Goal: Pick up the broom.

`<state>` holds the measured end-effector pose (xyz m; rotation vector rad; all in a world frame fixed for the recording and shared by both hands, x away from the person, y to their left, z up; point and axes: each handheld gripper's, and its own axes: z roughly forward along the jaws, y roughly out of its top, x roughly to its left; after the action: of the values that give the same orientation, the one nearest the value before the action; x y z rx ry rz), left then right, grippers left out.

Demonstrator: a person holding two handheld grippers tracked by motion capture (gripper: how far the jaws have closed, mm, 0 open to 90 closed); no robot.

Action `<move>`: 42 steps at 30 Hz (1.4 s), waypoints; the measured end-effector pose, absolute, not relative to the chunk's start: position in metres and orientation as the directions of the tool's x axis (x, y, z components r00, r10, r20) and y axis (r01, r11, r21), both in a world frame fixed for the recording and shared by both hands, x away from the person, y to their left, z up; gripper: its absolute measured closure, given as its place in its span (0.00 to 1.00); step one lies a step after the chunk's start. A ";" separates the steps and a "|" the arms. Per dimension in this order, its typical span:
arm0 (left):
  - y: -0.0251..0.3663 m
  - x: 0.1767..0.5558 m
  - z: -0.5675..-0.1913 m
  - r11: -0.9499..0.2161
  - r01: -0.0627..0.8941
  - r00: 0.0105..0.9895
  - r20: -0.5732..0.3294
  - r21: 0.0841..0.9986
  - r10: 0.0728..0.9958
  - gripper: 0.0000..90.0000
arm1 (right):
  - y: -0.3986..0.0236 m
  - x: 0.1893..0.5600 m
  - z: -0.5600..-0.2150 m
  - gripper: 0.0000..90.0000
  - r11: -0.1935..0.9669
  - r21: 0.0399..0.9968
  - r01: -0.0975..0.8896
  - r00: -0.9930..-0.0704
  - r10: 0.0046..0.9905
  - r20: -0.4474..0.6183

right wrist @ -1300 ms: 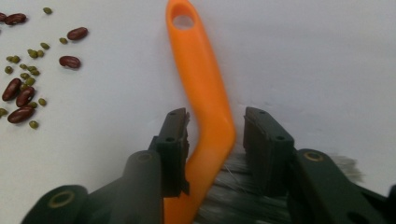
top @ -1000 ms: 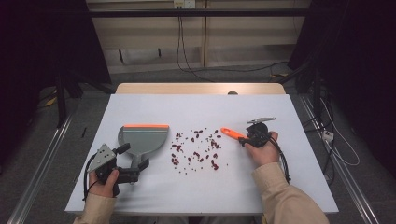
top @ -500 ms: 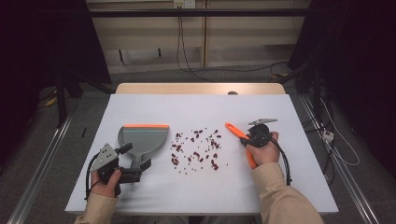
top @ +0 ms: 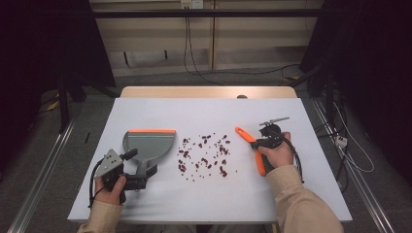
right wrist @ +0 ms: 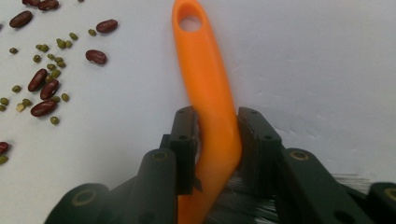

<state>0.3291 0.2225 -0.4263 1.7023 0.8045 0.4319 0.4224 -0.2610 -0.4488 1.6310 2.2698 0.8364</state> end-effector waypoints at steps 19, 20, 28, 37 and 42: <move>0.226 0.329 -0.424 -0.106 0.282 0.686 -0.124 0.953 0.717 0.03 | -0.254 0.425 -0.444 0.77 0.300 0.541 0.785 -0.400 0.914 0.074; 0.226 0.329 -0.424 -0.105 0.281 0.685 -0.123 0.954 0.718 0.03 | -0.254 0.424 -0.443 0.77 0.296 0.552 0.780 -0.399 0.914 0.074; 0.221 0.330 -0.423 -0.111 0.282 0.692 -0.122 0.953 0.712 0.03 | -0.261 0.415 -0.425 0.78 0.259 0.633 0.729 -0.395 0.915 0.081; 0.208 0.330 -0.416 -0.126 0.264 0.714 -0.106 0.956 0.692 0.03 | -0.275 0.401 -0.411 0.82 0.192 0.707 0.681 -0.404 0.903 0.144; 0.206 0.329 -0.417 -0.140 0.260 0.718 -0.094 0.955 0.689 0.03 | -0.268 0.402 -0.415 0.82 0.212 0.698 0.684 -0.412 0.902 0.130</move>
<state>0.3293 0.2056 -0.4169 1.7164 0.7617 0.4421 0.4020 -0.2679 -0.4148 1.4886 2.1862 1.0094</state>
